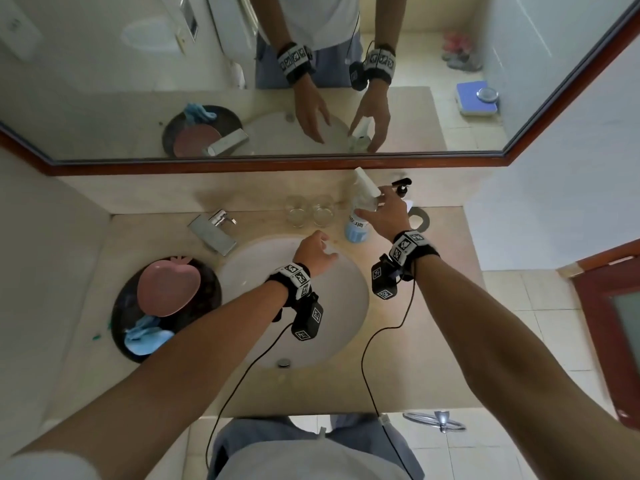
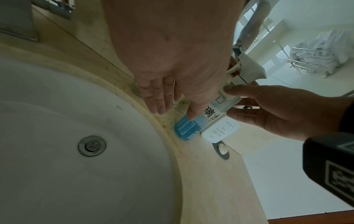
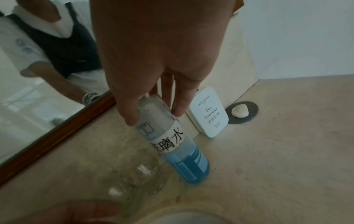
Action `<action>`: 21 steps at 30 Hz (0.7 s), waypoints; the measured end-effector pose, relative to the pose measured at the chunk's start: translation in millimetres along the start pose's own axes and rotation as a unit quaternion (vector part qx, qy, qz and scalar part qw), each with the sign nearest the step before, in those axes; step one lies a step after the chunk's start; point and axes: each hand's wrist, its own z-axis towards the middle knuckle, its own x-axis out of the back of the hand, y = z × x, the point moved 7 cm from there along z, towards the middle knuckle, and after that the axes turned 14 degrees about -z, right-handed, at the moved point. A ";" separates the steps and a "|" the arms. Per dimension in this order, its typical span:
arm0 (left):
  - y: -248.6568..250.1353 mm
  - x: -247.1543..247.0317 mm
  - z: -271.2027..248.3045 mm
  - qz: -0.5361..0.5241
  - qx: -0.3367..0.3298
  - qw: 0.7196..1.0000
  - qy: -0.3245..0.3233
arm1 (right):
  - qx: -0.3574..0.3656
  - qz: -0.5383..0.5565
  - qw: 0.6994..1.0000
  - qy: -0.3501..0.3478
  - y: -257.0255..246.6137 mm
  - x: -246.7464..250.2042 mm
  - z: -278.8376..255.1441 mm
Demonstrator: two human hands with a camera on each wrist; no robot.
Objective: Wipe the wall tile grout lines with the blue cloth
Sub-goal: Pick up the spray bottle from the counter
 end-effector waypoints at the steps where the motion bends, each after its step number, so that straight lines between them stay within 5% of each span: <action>1: 0.4 0.6 -0.6 0.002 -0.003 1.000 0.000 | 0.001 -0.008 1.000 0.012 -0.7 0.9 -2.8; 10: -8.0 29.1 -15.3 -0.057 -0.054 0.997 0.028 | 0.046 -0.042 0.996 0.057 -50.7 -2.2 -50.6; 21: -84.3 136.2 -79.7 -0.071 -0.102 0.987 0.098 | 0.158 -0.055 0.986 -0.024 -158.7 -77.4 -118.6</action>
